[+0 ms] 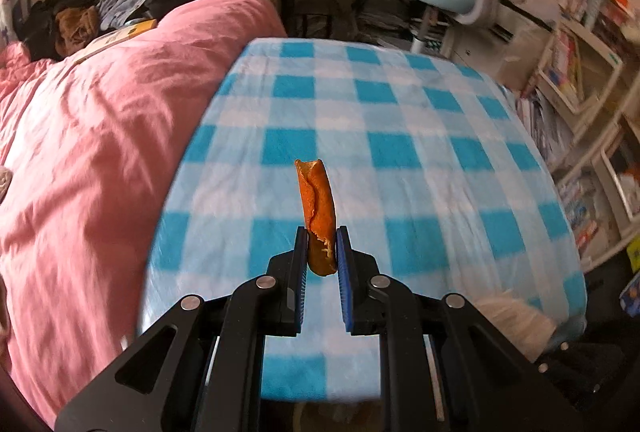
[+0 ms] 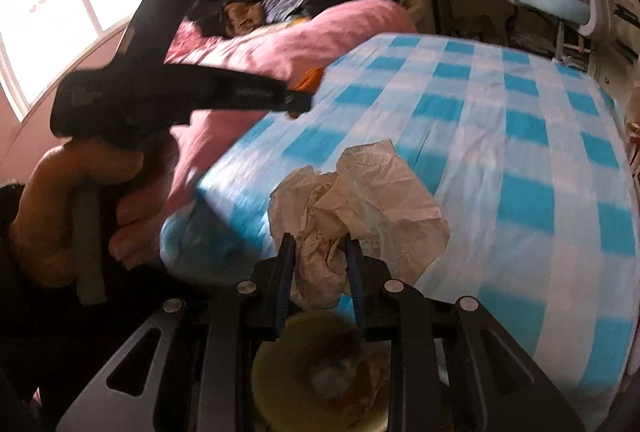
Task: Collect trash
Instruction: 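Lift the tissue and orange piece and carry both over the yellow bucket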
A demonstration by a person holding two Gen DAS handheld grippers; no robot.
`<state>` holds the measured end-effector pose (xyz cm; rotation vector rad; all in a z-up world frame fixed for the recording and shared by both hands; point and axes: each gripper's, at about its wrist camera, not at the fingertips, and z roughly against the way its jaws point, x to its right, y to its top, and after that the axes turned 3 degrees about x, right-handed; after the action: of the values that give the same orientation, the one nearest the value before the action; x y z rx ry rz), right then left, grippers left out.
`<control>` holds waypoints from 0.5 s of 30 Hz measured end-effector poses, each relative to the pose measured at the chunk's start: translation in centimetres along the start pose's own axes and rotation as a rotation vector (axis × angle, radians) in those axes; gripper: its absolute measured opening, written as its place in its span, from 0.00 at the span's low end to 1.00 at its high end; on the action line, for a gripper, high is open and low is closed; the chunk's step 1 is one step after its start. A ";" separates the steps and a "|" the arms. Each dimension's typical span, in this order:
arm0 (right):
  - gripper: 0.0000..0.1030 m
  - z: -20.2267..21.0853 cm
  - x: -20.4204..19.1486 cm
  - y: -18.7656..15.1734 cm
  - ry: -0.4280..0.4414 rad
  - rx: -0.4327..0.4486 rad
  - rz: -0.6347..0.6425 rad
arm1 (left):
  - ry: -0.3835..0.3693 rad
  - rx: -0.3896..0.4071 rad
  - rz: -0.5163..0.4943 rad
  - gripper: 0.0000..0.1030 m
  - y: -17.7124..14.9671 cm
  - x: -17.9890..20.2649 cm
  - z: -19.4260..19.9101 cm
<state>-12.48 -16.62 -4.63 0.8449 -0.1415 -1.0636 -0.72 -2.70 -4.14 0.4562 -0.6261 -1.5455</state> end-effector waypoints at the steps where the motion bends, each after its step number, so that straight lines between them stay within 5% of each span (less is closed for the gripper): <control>1: 0.26 0.2 -0.3 -0.7 0.004 -0.012 0.005 | 0.001 0.000 -0.010 0.13 -0.9 0.6 0.4; 15: 0.26 0.1 -2.7 -6.1 0.012 -0.120 0.053 | -0.006 -0.022 -0.005 0.13 -7.1 2.0 2.8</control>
<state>-18.28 -15.74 -7.92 0.7353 -0.0888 -1.0075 -8.11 -4.36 -6.30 0.4371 -0.6123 -1.5577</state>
